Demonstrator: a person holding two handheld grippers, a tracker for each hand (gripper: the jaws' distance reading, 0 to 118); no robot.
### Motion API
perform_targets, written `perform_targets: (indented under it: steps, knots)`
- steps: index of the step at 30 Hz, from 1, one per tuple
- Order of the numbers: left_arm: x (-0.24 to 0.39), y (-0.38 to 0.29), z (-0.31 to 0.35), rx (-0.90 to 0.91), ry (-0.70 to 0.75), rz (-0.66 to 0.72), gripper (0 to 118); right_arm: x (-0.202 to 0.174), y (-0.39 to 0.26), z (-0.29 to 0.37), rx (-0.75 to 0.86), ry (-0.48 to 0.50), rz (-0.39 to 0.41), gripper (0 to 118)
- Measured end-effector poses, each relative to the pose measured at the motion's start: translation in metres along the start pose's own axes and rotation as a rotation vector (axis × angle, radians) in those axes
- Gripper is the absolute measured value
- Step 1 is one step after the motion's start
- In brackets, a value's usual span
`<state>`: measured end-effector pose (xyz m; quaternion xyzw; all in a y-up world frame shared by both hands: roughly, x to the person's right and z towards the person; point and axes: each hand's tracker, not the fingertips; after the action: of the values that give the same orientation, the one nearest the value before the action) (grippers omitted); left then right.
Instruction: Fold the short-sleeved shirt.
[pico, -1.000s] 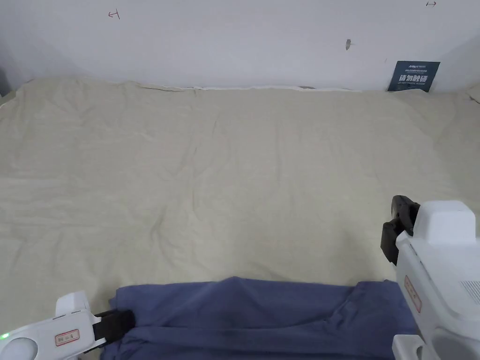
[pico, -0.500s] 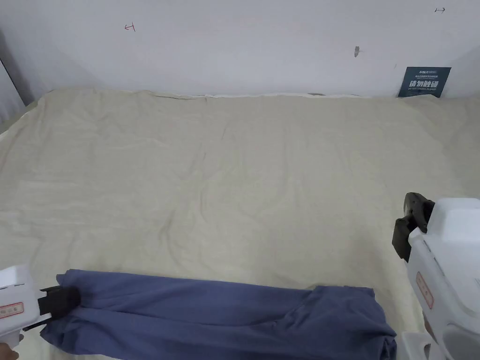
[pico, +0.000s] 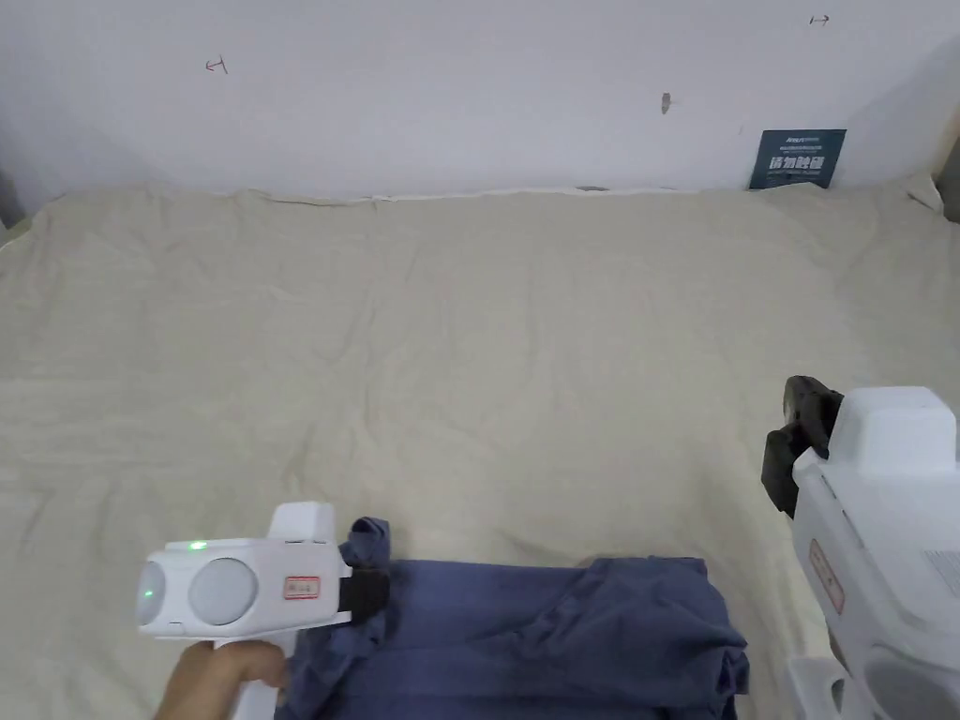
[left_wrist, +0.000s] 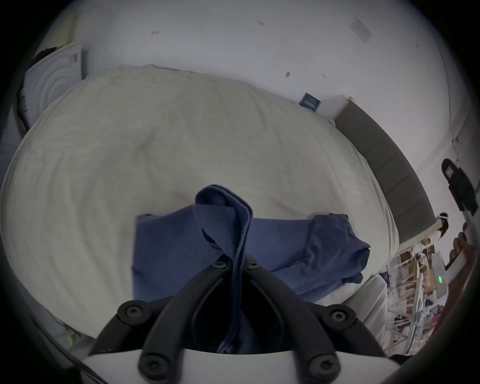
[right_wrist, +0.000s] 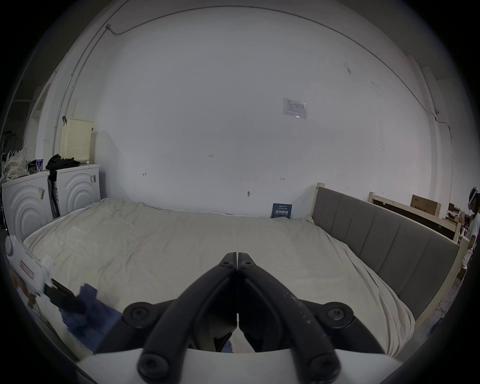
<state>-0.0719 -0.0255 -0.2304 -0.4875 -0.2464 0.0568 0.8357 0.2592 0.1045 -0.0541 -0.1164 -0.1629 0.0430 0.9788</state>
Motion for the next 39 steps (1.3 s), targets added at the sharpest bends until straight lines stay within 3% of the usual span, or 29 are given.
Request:
perform_targets:
  steps: [7, 8, 9, 10, 11, 12, 14, 19, 24, 27, 28, 30, 31, 39]
  knots:
    - [0.038, -0.004, -0.047, -0.069, -0.033, -0.026, 12, 0.012, 0.002, 0.008, -0.003, -0.034, -0.012, 1]
    - [0.04, -0.005, -0.05, -0.082, -0.028, -0.028, 25, 0.013, 0.002, 0.009, -0.002, -0.036, -0.014, 1]
    - [0.04, -0.006, -0.051, -0.083, -0.026, -0.026, 51, 0.016, 0.002, 0.008, -0.003, -0.04, -0.013, 1]
    - [0.041, -0.007, -0.051, -0.082, -0.028, -0.023, 93, 0.017, 0.002, 0.009, -0.003, -0.043, -0.012, 1]
    - [0.041, -0.008, -0.05, -0.08, -0.032, -0.025, 115, 0.018, 0.002, 0.009, -0.001, -0.045, -0.012, 1]
    - [0.042, -0.01, -0.047, -0.07, -0.04, -0.03, 118, 0.018, 0.002, 0.009, -0.002, -0.047, -0.013, 1]
    - [0.044, -0.01, -0.035, 0.004, -0.068, -0.031, 111, 0.019, 0.002, 0.008, -0.003, -0.047, -0.015, 1]
    - [0.037, -0.008, -0.01, 0.039, -0.04, -0.037, 111, 0.018, 0.0, 0.007, -0.008, -0.043, -0.022, 1]
    - [0.021, -0.014, 0.017, 0.219, 0.105, -0.06, 104, 0.018, -0.001, 0.005, -0.009, -0.03, -0.024, 1]
    - [0.012, -0.019, 0.02, 0.292, 0.222, -0.057, 77, 0.018, -0.002, 0.003, -0.011, -0.023, -0.022, 1]
    - [0.01, -0.022, 0.02, 0.301, 0.247, -0.054, 60, 0.018, -0.002, 0.003, -0.011, -0.021, -0.021, 1]
    - [0.005, -0.027, 0.015, 0.298, 0.252, -0.054, 12, 0.018, -0.002, 0.003, -0.009, -0.019, -0.02, 1]
    - [0.003, -0.03, 0.008, 0.291, 0.25, -0.047, 1, 0.018, -0.003, 0.002, -0.009, -0.019, -0.02, 1]
    - [0.024, -0.057, -0.038, 0.201, 0.191, -0.049, 1, 0.022, -0.009, 0.001, -0.023, -0.023, -0.037, 1]
